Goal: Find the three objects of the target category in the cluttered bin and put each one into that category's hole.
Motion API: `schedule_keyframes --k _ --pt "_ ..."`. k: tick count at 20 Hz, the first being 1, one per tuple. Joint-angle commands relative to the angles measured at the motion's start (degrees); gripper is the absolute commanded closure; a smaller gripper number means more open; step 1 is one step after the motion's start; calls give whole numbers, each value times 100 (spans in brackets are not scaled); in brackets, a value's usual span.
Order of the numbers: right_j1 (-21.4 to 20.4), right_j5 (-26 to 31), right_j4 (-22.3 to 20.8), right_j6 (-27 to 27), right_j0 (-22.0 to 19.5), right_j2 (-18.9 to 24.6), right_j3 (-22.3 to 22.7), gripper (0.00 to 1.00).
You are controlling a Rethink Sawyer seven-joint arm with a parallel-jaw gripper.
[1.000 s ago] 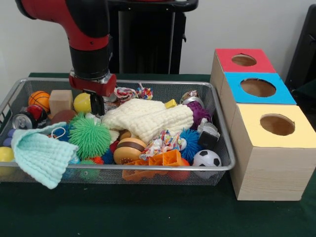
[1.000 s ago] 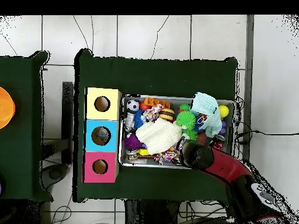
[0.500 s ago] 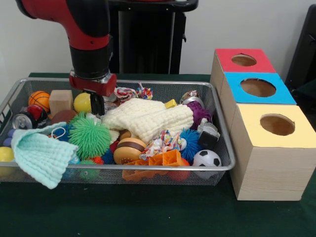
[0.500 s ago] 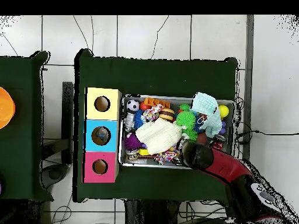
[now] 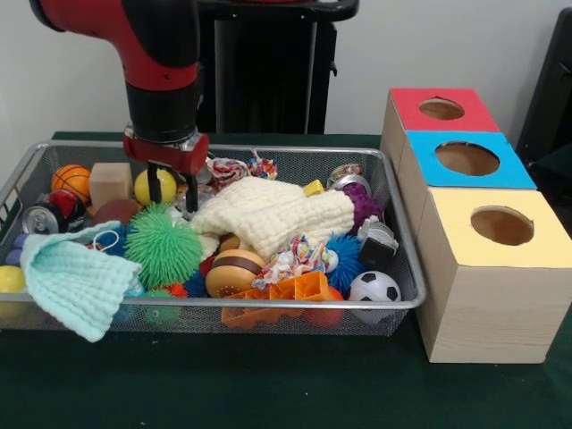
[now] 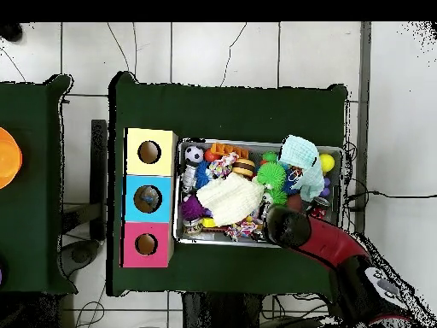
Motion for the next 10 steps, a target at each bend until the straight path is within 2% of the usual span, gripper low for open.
schedule_keyframes --k 1,7,10 --pt "560 70 221 737 17 445 -228 0" --pt "618 -80 166 657 -131 574 -156 0" --pt "762 -160 189 675 -130 585 -312 0"
